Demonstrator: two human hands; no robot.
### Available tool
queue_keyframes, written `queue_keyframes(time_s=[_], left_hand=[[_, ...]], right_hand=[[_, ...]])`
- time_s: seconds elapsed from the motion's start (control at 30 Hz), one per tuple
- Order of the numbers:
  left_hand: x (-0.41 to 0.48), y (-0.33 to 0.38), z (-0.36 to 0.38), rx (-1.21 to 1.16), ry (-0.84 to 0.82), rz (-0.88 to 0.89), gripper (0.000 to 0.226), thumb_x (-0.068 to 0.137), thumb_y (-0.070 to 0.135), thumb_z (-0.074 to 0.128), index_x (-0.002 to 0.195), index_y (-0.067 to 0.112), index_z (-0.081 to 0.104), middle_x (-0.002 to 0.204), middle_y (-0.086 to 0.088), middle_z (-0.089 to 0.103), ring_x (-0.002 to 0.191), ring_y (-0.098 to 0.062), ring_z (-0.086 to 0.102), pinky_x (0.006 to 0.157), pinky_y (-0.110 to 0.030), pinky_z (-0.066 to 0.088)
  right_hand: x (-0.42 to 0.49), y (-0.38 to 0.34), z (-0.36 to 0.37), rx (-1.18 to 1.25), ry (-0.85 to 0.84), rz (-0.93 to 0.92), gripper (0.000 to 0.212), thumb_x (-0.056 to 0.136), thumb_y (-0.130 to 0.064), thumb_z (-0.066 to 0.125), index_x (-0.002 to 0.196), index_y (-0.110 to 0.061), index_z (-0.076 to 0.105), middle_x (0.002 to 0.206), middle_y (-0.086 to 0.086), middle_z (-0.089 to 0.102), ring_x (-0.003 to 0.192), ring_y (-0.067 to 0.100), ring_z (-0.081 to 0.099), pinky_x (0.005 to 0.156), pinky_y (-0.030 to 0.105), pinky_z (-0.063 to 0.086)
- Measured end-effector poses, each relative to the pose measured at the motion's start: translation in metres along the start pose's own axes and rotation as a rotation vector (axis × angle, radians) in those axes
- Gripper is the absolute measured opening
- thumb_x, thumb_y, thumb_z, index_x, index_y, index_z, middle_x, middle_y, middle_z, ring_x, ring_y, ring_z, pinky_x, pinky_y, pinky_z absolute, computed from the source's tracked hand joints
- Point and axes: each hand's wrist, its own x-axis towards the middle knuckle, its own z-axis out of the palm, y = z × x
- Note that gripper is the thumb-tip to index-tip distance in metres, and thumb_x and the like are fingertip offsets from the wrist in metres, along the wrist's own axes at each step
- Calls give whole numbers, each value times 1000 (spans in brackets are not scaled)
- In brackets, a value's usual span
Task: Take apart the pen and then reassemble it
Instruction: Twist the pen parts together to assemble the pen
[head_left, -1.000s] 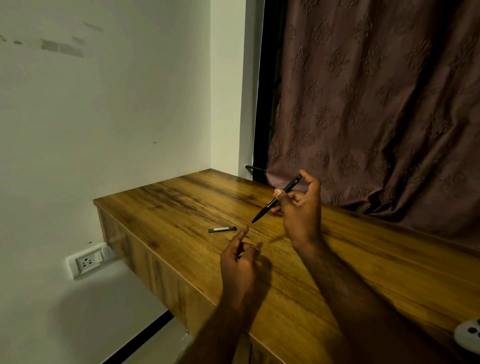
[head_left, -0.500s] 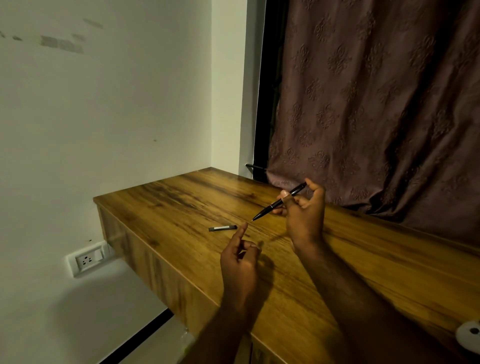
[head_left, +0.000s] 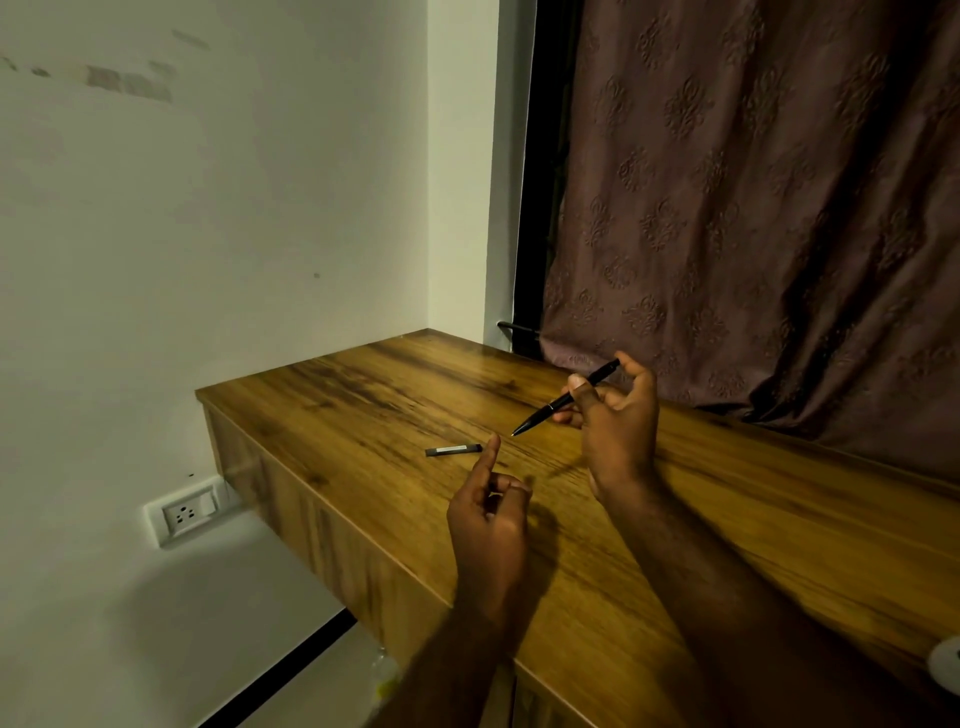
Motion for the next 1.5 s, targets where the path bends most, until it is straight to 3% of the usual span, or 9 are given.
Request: queue_keyframes(time_s=[0.17, 0.33, 0.5, 0.63, 0.97, 1.1, 1.5], left_hand=[[1, 0, -1, 16, 3, 27, 56, 88, -2, 56, 135, 26, 46, 73, -10, 63, 63, -11, 56, 60, -15, 50], [0, 0, -2, 31, 23, 44, 55, 87, -3, 55, 136, 21, 47, 73, -11, 63, 62, -10, 56, 60, -13, 50], [0, -1, -2, 33, 26, 47, 55, 87, -1, 57, 132, 31, 47, 70, -4, 62, 60, -7, 55, 57, -14, 50], [1, -6, -2, 6, 26, 23, 55, 88, -1, 56, 130, 34, 49, 75, -13, 65, 62, -13, 56, 57, -14, 49], [1, -6, -3, -7, 13, 32, 54, 88, -3, 54, 125, 37, 52, 75, -16, 61, 62, -14, 55, 57, -16, 49], [2, -7, -3, 10, 33, 56, 55, 87, -4, 54, 126, 34, 52, 71, -8, 63, 61, -11, 57, 59, -13, 50], [2, -6, -2, 1, 23, 40, 59, 85, -3, 55, 114, 48, 56, 71, -5, 65, 60, -10, 57, 58, -14, 50]], right_hand=[[0, 2, -1, 6, -14, 19, 53, 89, -7, 65, 129, -27, 36, 87, 7, 69, 58, 15, 70, 59, 30, 59], [0, 2, -2, -11, -18, -3, 48, 88, -8, 66, 122, -29, 40, 75, -1, 74, 57, 17, 70, 58, 32, 60], [1, 0, 0, 16, -12, 14, 55, 88, -9, 67, 128, -30, 36, 87, 7, 71, 59, 18, 69, 60, 32, 59], [0, -1, -1, 28, 18, -3, 51, 87, -6, 67, 124, -27, 40, 82, 8, 71, 56, 20, 69, 59, 38, 60], [-2, -2, -1, 7, 22, -27, 48, 88, -5, 66, 122, -26, 39, 80, 7, 70, 54, 17, 68, 55, 32, 59], [-2, -1, -1, 2, 24, -29, 48, 88, -6, 66, 122, -26, 40, 81, 9, 71, 52, 18, 68, 54, 29, 57], [-7, 3, 2, -14, 27, -24, 49, 88, -8, 67, 124, -27, 40, 79, 6, 70, 53, 17, 68, 52, 27, 56]])
